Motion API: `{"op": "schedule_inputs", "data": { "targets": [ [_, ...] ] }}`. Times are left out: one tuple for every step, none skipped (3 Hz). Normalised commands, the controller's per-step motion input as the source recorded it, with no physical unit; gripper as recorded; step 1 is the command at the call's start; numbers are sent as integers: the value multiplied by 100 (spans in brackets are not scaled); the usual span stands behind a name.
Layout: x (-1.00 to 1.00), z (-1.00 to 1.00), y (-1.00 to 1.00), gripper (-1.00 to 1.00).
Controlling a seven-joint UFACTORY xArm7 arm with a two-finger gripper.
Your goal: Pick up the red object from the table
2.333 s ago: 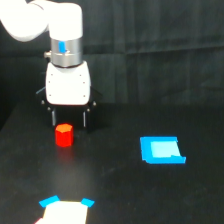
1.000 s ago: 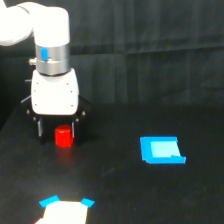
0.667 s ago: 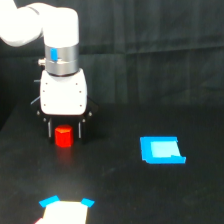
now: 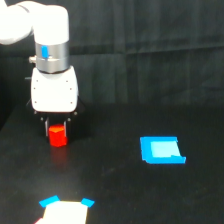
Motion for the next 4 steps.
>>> {"op": "schedule_inputs", "data": {
  "targets": [
    [-70,99,86,-91],
    [-33,100,-26,-100],
    [-44,94,82,-100],
    [-89,100,46,-76]
  ]
}}
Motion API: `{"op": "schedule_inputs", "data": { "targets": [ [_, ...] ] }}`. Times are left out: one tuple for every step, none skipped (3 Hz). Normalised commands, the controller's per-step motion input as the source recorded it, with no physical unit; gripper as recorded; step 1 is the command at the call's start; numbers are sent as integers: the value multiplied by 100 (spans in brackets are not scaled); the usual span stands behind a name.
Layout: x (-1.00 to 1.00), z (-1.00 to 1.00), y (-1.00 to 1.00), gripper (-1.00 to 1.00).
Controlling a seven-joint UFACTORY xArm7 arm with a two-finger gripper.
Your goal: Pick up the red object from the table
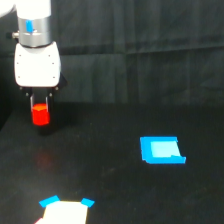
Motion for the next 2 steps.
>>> {"op": "schedule_inputs", "data": {
  "targets": [
    [-63,100,34,-100],
    [-66,100,-2,-100]
  ]
}}
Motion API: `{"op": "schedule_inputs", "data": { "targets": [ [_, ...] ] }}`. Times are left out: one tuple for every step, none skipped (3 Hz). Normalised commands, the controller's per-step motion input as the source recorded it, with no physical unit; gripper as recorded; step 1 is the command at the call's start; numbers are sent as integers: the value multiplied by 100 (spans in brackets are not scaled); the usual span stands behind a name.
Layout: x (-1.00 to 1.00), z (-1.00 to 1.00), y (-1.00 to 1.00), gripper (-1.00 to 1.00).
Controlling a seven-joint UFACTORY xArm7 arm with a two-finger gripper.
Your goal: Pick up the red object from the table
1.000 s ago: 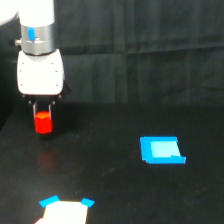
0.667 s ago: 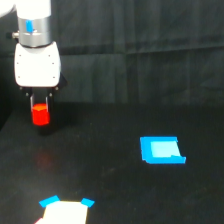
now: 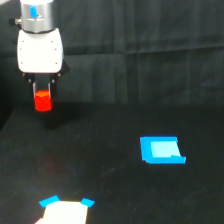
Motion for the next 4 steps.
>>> {"op": "schedule_inputs", "data": {
  "targets": [
    [-100,94,18,-100],
    [-100,3,-40,-100],
    [-69,19,-52,-100],
    [-67,57,-55,-100]
  ]
}}
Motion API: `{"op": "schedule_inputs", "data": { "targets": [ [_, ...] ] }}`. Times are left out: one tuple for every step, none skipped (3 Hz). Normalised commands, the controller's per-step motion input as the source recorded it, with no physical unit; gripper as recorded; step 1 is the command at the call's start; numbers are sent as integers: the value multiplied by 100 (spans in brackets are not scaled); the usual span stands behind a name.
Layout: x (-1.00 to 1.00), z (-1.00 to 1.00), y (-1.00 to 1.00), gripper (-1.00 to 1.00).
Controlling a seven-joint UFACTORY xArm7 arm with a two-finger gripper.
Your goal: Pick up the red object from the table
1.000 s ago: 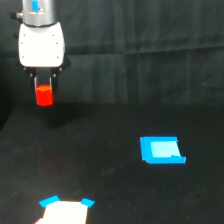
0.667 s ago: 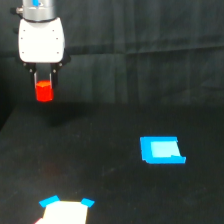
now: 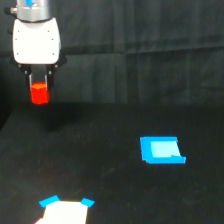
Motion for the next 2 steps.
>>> {"op": "schedule_inputs", "data": {
  "targets": [
    [18,40,-40,-100],
    [29,57,-39,-100]
  ]
}}
